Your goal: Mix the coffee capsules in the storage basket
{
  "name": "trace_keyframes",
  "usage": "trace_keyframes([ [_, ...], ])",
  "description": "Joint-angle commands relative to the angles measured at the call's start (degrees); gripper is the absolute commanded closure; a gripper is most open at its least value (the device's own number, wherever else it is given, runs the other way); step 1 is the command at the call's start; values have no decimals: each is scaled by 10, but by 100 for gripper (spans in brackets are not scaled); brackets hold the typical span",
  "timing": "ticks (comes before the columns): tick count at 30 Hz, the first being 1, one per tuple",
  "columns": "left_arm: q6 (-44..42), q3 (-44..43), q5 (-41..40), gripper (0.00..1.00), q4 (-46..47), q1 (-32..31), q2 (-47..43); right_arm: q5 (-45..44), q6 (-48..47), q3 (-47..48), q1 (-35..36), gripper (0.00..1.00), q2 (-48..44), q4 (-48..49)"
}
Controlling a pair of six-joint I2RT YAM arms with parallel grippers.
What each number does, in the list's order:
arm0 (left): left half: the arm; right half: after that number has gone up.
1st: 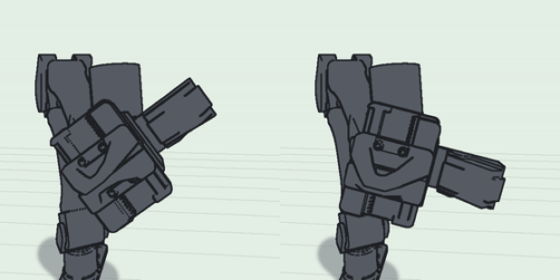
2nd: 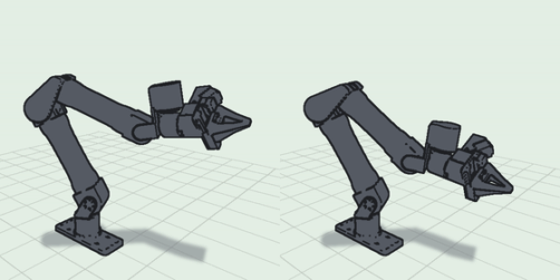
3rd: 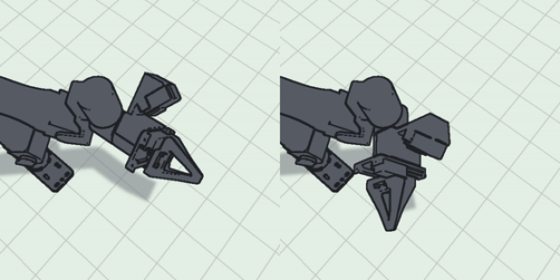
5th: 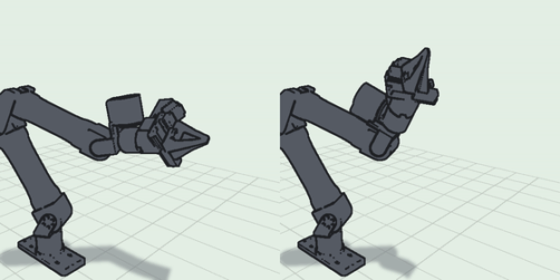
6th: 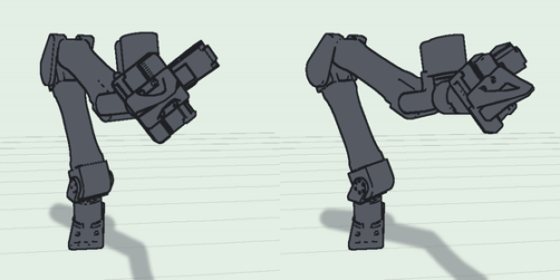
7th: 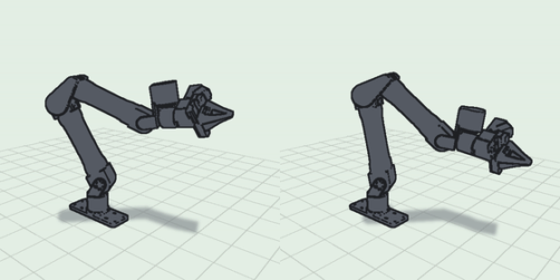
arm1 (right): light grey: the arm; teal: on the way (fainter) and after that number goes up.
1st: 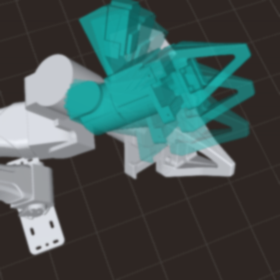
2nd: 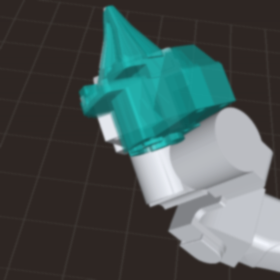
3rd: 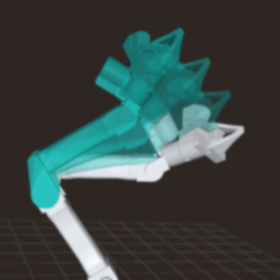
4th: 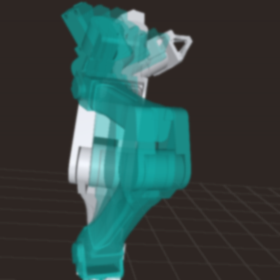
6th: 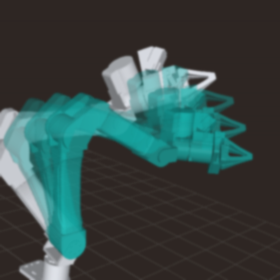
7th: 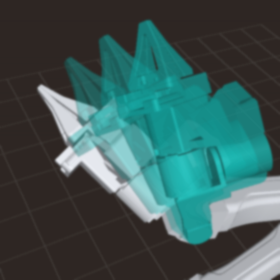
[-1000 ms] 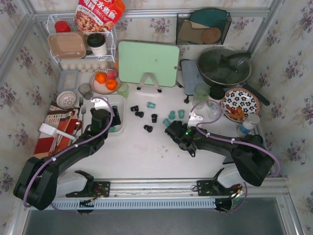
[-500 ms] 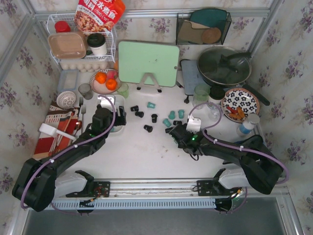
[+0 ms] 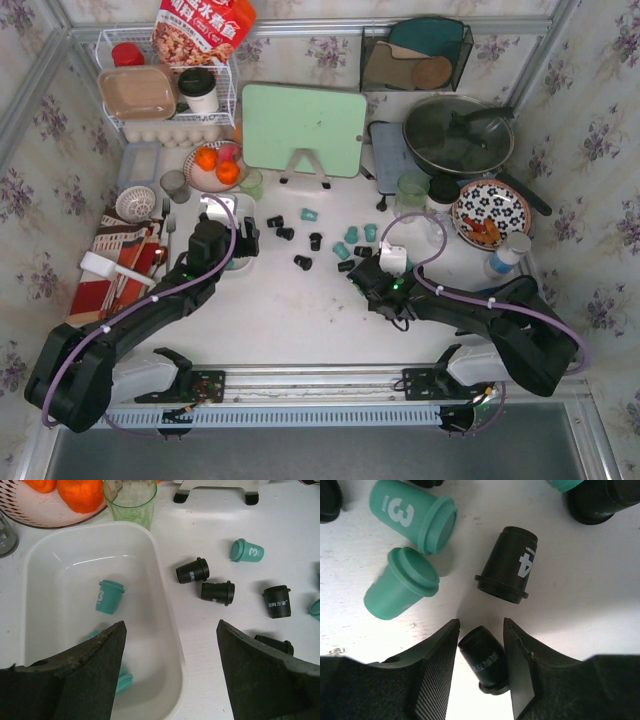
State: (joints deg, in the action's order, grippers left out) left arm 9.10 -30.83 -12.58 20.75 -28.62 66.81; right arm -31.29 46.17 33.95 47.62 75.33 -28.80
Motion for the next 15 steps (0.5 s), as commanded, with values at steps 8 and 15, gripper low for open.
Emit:
trace_keyframes([
  [8, 4, -5, 9, 24, 2, -2, -2, 29, -32, -2, 0, 48, 16, 10],
  [15, 6, -7, 10, 24, 2, -2, 2, 73, -138, 35, 0, 42, 0, -6],
])
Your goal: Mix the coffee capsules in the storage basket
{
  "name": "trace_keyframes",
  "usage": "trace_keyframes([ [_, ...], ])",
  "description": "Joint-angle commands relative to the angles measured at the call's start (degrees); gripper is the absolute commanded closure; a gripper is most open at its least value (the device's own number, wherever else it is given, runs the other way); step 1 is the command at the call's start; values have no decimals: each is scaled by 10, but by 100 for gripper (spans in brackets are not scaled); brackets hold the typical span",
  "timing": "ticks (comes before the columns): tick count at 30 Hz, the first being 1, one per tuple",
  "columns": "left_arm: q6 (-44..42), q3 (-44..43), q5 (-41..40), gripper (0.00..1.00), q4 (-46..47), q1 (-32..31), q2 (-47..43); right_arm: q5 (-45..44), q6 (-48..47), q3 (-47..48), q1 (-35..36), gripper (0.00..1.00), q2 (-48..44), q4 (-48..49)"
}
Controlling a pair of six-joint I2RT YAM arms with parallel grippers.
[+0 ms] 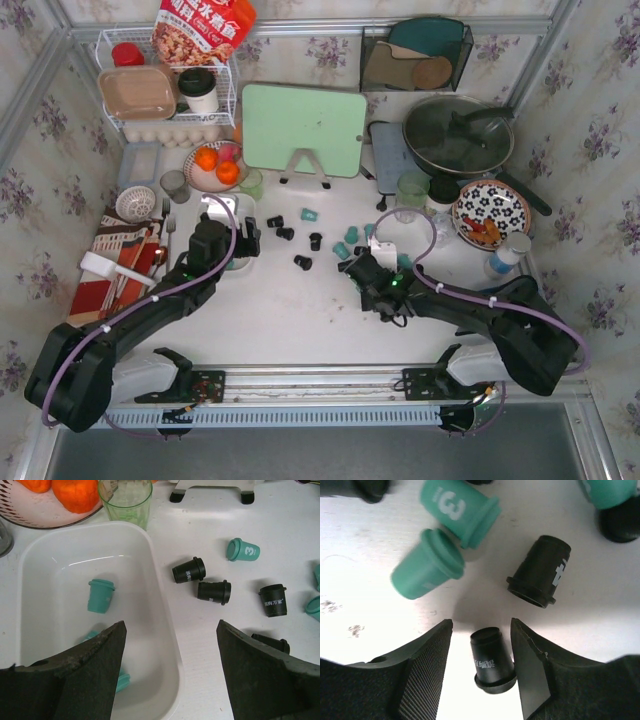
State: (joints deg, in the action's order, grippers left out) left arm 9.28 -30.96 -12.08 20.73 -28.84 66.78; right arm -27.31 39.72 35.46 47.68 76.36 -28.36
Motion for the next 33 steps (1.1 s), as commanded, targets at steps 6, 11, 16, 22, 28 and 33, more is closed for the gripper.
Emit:
trace_keyframes([
  [6, 4, -6, 6, 24, 0, 0, -2, 64, -101, 58, -9, 42, -32, -40],
  [11, 10, -6, 10, 24, 0, 0, 0, 72, -100, 87, -23, 43, -24, -97],
  [16, 21, -7, 19, 24, 1, 0, 1, 57, -65, 60, -38, 43, -9, -120],
  [22, 34, -4, 30, 24, 7, -1, -1, 119, -47, 18, -38, 48, -14, -45],
  [28, 41, -3, 35, 24, 7, -3, -6, 122, -30, -8, -37, 56, -8, -18],
  [33, 41, -4, 36, 24, 7, -4, -8, 116, -22, -11, -38, 66, -18, -12],
])
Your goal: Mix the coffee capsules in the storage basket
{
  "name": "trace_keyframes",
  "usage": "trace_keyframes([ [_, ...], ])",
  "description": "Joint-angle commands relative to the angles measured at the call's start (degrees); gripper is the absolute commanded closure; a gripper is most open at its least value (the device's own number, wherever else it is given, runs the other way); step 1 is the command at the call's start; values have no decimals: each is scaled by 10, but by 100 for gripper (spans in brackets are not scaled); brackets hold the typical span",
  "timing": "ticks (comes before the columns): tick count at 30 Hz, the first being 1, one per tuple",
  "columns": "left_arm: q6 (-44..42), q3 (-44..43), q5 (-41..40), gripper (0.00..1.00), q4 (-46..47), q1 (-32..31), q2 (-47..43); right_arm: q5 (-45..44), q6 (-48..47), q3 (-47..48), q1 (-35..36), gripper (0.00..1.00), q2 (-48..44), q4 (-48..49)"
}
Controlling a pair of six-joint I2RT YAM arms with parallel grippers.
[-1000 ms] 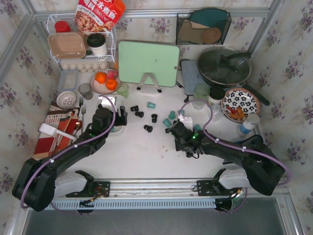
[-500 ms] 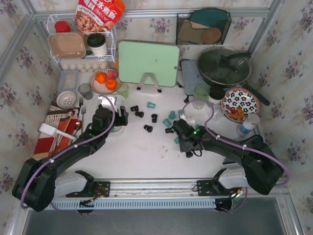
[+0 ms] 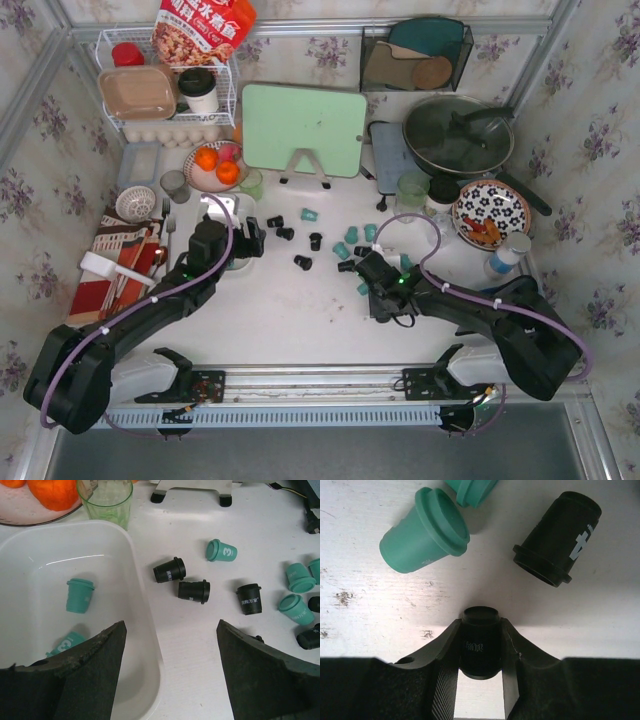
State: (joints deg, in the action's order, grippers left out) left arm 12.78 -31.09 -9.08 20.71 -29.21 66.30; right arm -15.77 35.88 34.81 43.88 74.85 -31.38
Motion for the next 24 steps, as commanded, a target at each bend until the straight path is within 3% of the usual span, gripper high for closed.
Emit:
trace_keyframes([
  [1, 5, -3, 6, 24, 7, 0, -2, -1, 18, -4, 1, 66, -6, 19],
  [5, 3, -4, 11, 24, 8, -1, -1, -5, 18, -1, 1, 67, -9, 22],
  [7, -8, -7, 30, 24, 13, -1, 3, -2, 16, 4, 0, 71, -17, 28],
  [15, -119, 9, 221, 15, 149, -47, 37, 84, -12, 8, 2, 87, -155, 180],
  [24, -295, 45, 426, 6, 259, -125, 62, 169, -12, -26, 2, 88, -230, 358],
])
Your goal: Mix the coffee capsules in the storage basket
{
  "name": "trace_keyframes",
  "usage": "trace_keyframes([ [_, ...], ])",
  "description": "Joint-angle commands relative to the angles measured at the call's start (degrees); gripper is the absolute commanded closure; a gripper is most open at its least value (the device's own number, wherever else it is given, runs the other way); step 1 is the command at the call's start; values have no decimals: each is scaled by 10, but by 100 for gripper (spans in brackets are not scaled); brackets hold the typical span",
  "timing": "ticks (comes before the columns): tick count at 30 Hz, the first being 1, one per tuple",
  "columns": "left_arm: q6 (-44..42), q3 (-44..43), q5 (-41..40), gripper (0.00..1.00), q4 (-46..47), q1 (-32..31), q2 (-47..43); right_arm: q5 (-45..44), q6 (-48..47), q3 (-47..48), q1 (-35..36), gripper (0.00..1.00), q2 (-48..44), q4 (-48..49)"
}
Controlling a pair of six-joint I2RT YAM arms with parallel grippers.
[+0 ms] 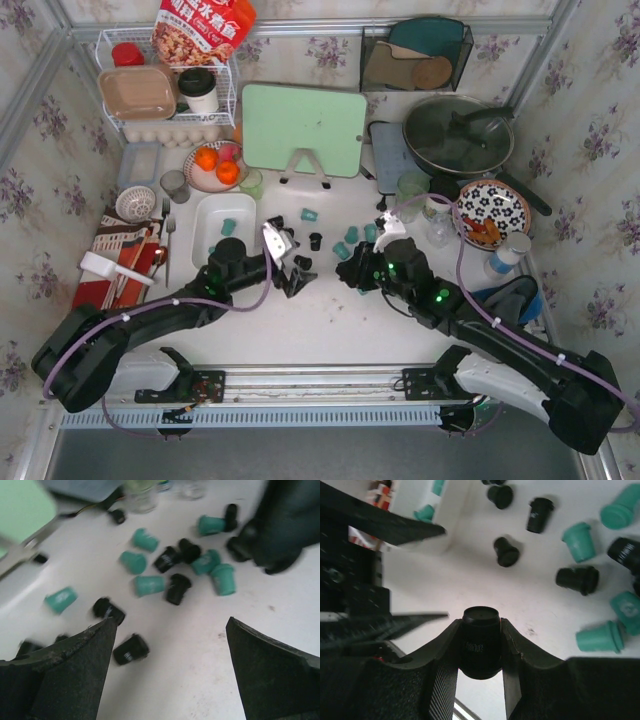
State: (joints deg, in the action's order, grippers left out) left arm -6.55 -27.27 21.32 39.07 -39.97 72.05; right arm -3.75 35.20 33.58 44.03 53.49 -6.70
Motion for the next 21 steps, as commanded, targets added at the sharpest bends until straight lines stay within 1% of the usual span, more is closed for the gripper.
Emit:
trace_keyframes([
  [1, -112, 7, 136, 6, 77, -22, 7, 56, -4, -21, 1, 88, -23, 127],
  [5, -137, 6, 184, 5, 78, -36, 14, 96, -7, -49, 2, 87, -32, 186],
  [7, -154, 6, 195, 5, 80, -45, 19, 112, -6, -61, 4, 87, -30, 210],
  [12, -178, 6, 197, 3, 85, -63, 30, 128, -6, -78, 15, 86, -16, 243],
  [21, -176, 3, 160, 2, 80, -80, 16, 149, 10, -83, 30, 85, 27, 281],
])
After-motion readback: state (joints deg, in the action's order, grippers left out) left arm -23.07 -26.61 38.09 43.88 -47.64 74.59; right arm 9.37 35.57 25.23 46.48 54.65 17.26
